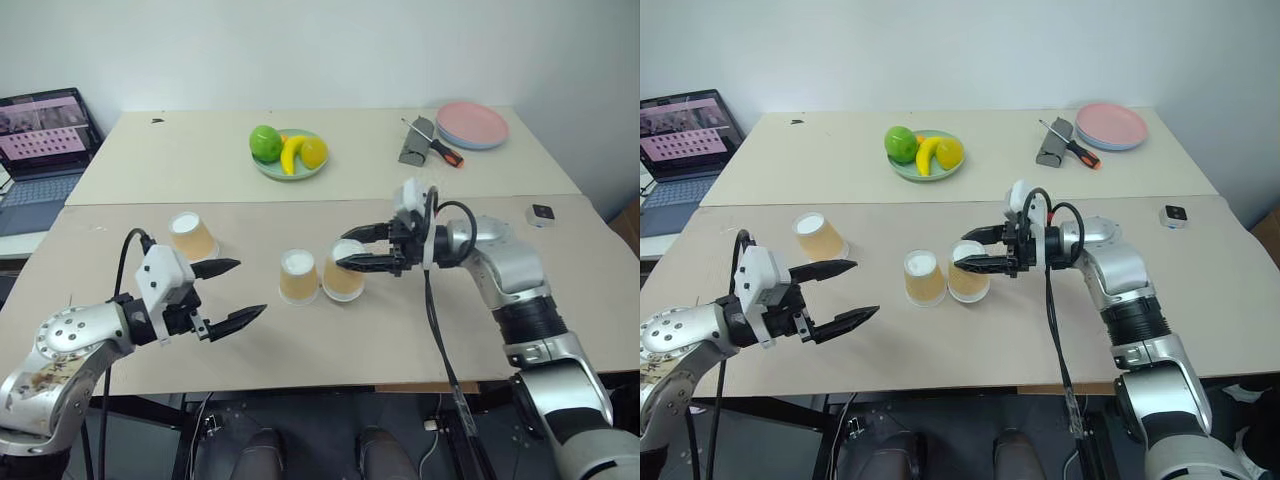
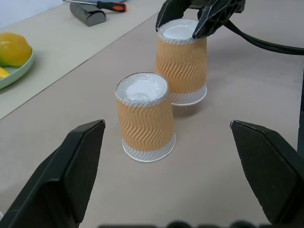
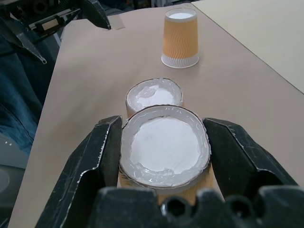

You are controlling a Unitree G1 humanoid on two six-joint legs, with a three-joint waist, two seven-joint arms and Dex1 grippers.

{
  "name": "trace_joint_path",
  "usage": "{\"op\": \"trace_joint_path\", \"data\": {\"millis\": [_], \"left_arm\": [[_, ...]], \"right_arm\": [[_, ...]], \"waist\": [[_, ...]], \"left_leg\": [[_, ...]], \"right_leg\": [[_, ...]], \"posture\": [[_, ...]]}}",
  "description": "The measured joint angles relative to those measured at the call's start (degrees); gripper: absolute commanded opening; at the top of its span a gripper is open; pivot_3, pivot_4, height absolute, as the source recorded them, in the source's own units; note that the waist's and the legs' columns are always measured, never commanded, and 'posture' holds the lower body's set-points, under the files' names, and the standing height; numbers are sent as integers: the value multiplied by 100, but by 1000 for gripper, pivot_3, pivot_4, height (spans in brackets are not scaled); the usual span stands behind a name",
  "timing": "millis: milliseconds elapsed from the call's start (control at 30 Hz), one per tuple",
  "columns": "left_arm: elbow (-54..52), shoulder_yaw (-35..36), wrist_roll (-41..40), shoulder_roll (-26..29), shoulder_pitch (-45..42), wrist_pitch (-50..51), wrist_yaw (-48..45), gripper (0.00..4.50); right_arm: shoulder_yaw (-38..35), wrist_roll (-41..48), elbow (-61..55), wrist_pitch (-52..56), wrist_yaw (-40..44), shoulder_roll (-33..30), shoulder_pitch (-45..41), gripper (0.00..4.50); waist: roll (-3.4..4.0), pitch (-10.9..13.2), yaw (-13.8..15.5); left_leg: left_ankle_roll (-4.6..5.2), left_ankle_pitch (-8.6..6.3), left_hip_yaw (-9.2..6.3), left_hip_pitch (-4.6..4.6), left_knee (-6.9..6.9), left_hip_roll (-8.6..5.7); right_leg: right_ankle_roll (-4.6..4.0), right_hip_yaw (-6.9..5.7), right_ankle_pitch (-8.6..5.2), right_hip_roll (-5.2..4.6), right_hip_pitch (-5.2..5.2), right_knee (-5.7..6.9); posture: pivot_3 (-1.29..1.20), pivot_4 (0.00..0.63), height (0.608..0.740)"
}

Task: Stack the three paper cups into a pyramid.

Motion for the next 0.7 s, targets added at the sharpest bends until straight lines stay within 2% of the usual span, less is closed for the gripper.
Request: {"op": "trace_joint_path", "data": {"millis": [533, 600, 667, 700], "left_arm": [[-79, 101, -36, 44, 10, 18, 2, 4500], [-80, 101, -36, 47, 10, 18, 2, 4500], [-80, 102, -36, 49, 10, 18, 2, 4500], [-80, 102, -36, 49, 11, 18, 3, 4500]], "right_arm": [[24, -424, 1184, -775, 218, 303, -106, 2884], [23, -467, 1333, -908, 223, 344, -160, 3653], [29, -546, 1482, -977, 220, 369, -199, 4263], [29, -571, 1559, -1008, 221, 388, -203, 4418]], "waist": [[0, 0, -1], [0, 0, 0], [0, 0, 4], [0, 0, 8]], "left_leg": [[0, 0, 1, 7, 0, 1], [0, 0, 1, 11, 0, 0], [0, 0, 1, 9, 0, 0], [-1, 0, 1, 8, 0, 0]], "right_leg": [[0, 0, 0, 0, 4, 2], [0, 0, 0, 0, 6, 3], [0, 0, 0, 0, 6, 2], [0, 0, 0, 0, 5, 2]], "posture": [[0, 150, 740], [0, 150, 740], [0, 150, 740], [0, 150, 740]]}}
